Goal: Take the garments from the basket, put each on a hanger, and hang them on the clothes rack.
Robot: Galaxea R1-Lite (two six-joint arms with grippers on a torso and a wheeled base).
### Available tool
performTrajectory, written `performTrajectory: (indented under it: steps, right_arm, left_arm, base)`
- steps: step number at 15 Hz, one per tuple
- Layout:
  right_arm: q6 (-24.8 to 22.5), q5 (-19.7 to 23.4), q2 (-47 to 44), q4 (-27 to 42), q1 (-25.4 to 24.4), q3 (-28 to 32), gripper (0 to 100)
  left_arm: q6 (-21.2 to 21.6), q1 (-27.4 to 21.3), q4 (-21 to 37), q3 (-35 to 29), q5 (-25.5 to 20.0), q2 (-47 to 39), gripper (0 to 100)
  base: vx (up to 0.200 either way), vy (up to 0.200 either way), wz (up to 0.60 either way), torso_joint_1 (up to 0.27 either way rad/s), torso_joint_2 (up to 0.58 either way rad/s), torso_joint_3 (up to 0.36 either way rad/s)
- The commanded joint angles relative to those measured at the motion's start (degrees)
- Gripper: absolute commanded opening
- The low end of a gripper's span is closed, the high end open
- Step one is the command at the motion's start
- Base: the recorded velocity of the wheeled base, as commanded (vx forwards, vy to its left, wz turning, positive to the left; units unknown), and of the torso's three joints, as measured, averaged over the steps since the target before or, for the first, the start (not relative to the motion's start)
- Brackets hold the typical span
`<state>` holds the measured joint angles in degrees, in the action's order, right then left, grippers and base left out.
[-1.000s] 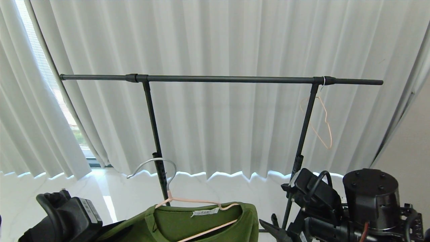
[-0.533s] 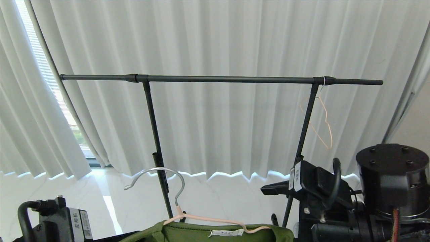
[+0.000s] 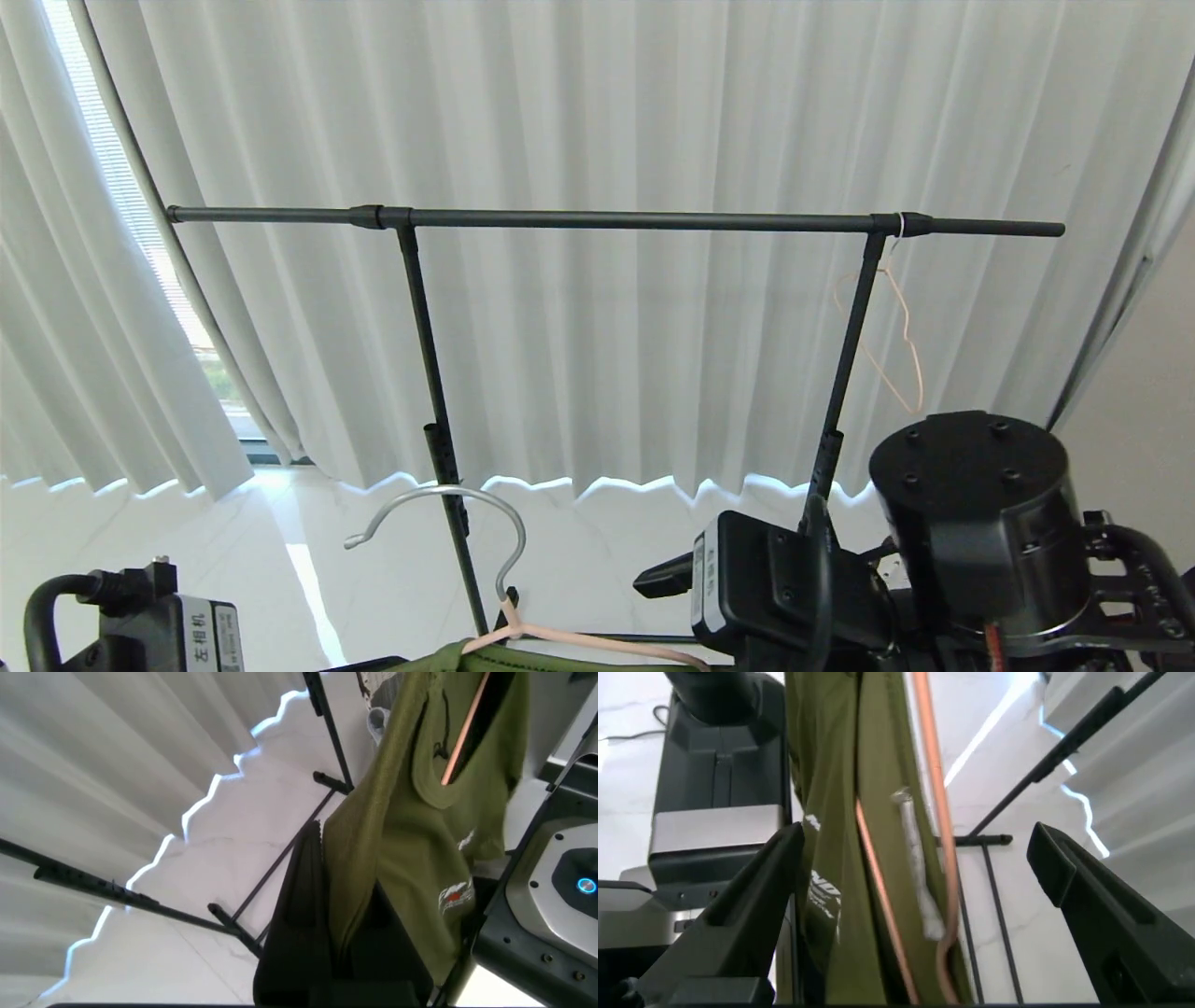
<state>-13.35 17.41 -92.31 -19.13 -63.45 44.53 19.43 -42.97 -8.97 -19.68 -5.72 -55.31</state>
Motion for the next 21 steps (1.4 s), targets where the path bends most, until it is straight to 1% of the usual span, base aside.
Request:
performTrajectory:
  steps: [1,5,6,10,14,15,17,20,21]
  right_arm:
    - [0.0,-0.1,-2.7,0.1,0.0,0.2,100]
    - [0.1,-0.3,-3.4,0.0,0.2,0.1,100]
    - [0.1,-0.4,-3.6,0.1,0.2,0.1,0]
    - [0.0,-2.4,-3.9,-0.1,0.2,0.1,0]
    - [-0.2,-2.4,-3.6,-0.2,0.1,0.1,0]
    - [-1.2,-2.4,-3.4,-0.2,0.0,0.1,0]
    - [-3.4,-2.3,-2.8,-0.1,0.1,0.1,0]
    - [-3.7,-2.4,-0.8,0.2,0.2,-0.2,0]
    - [-3.7,-2.5,0.5,1.8,1.6,-0.3,0]
  left_arm:
    - [0.0,-0.1,-0.3,0.0,0.0,0.0,0]
    - [0.0,-0.7,-0.7,-0.1,0.0,0.3,0]
    - [0.0,-1.0,-0.7,0.0,0.0,0.5,0]
    - [0.0,-1.0,-0.9,0.1,0.0,0.8,0]
    - [0.1,-1.0,-0.9,0.1,0.0,1.0,0]
    - [0.1,-1.0,-1.0,0.1,0.0,1.0,100]
    - [0.1,-0.9,-0.9,0.4,0.3,1.0,100]
    - [0.0,-0.8,-1.0,0.8,0.4,1.6,100]
    - [0.0,-0.6,-1.0,1.1,0.4,2.0,100]
  base:
    - [0.000,0.000,0.00,0.000,0.00,0.000]
    - [0.000,0.000,0.00,0.000,0.00,0.000]
    - [0.000,0.000,0.00,0.000,0.00,0.000]
    - [0.000,0.000,0.00,0.000,0.00,0.000]
    - [0.000,0.000,0.00,0.000,0.00,0.000]
    - [0.000,0.000,0.00,0.000,0.00,0.000]
    - [0.000,0.000,0.00,0.000,0.00,0.000]
    - [0.000,0.000,0.00,0.000,0.00,0.000]
    - [0.000,0.000,0.00,0.000,0.00,0.000]
